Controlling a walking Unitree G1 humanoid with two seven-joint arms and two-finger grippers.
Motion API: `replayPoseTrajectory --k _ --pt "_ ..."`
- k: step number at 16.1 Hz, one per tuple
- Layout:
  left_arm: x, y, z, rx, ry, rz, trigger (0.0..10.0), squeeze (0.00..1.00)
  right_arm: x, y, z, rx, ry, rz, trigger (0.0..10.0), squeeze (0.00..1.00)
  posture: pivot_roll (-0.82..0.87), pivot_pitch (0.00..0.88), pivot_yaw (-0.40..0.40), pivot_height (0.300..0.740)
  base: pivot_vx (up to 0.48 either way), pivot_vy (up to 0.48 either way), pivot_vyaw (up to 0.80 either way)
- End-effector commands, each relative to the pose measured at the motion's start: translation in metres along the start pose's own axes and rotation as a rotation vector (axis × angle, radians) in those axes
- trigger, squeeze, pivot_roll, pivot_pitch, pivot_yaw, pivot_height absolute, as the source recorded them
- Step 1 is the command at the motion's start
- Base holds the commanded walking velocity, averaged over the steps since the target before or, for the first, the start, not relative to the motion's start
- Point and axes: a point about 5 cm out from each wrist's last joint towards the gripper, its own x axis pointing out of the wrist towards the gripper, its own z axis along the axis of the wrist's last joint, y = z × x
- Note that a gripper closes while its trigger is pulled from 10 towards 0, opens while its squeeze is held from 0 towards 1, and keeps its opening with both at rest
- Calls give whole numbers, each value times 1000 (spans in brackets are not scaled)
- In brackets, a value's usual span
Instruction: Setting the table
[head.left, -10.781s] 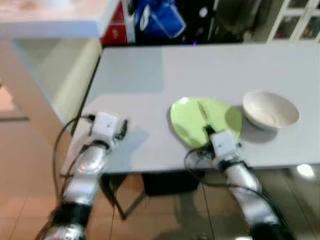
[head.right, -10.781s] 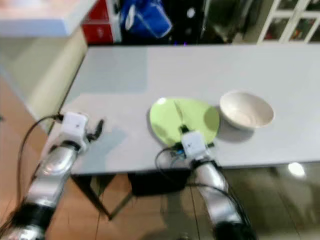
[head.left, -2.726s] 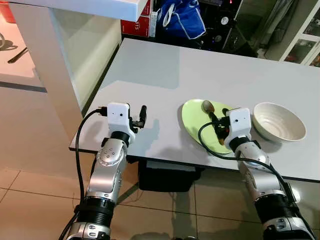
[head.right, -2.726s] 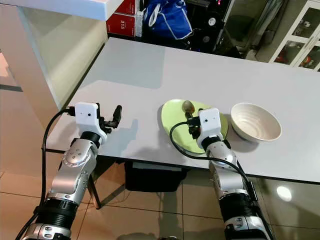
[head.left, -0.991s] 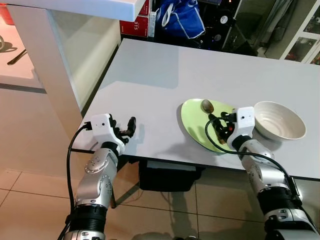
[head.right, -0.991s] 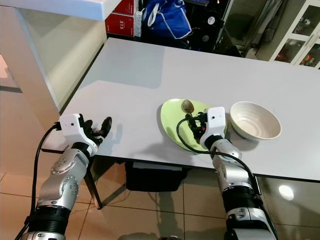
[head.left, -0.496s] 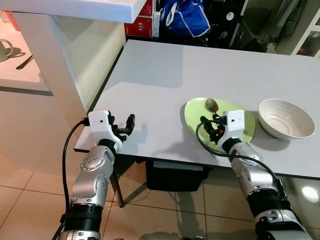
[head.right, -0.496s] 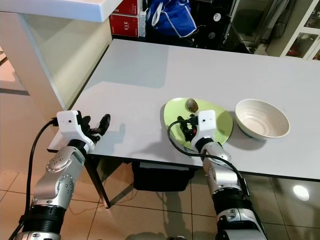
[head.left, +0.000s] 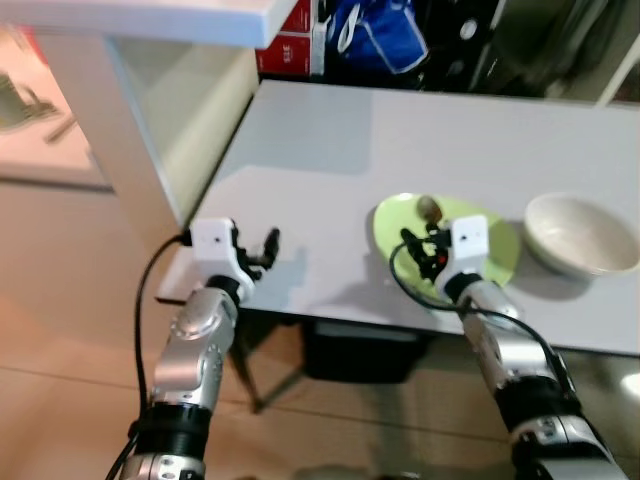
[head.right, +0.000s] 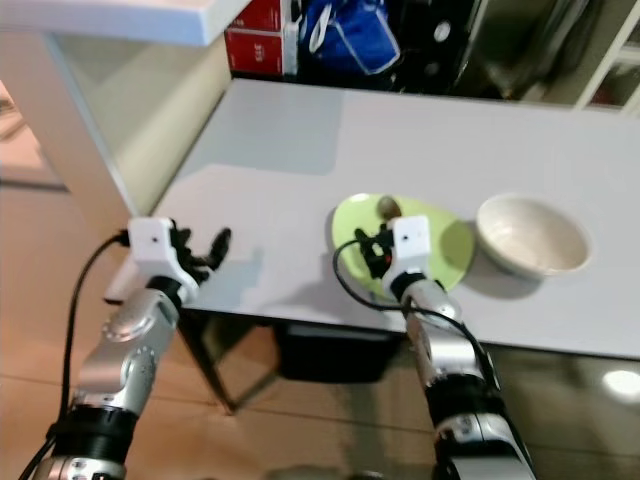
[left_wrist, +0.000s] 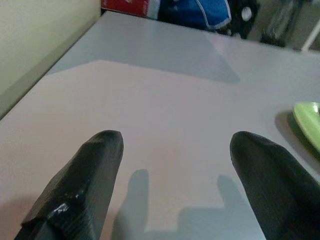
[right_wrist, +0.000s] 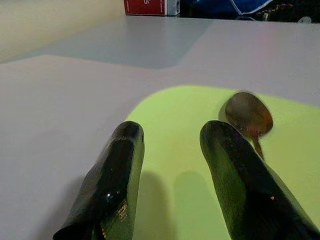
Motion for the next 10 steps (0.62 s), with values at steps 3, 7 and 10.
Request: replayPoseTrajectory --k 3,7,10 --pt "11 -19 -2 31 20 -109 10000 0 -8 -5 4 -8 -48 -71 10000 0 -109 0 135 740 0 0 0" --pt "15 -23 -1 7 -1 -101 10000 0 -10 -5 2 -18 -28 -56 10000 0 -91 0 94 740 0 0 0" --pt "12 -18 -1 -9 -16 -66 10000 0 -9 -8 4 -33 -20 -48 10000 0 -62 0 45 740 0 0 0"
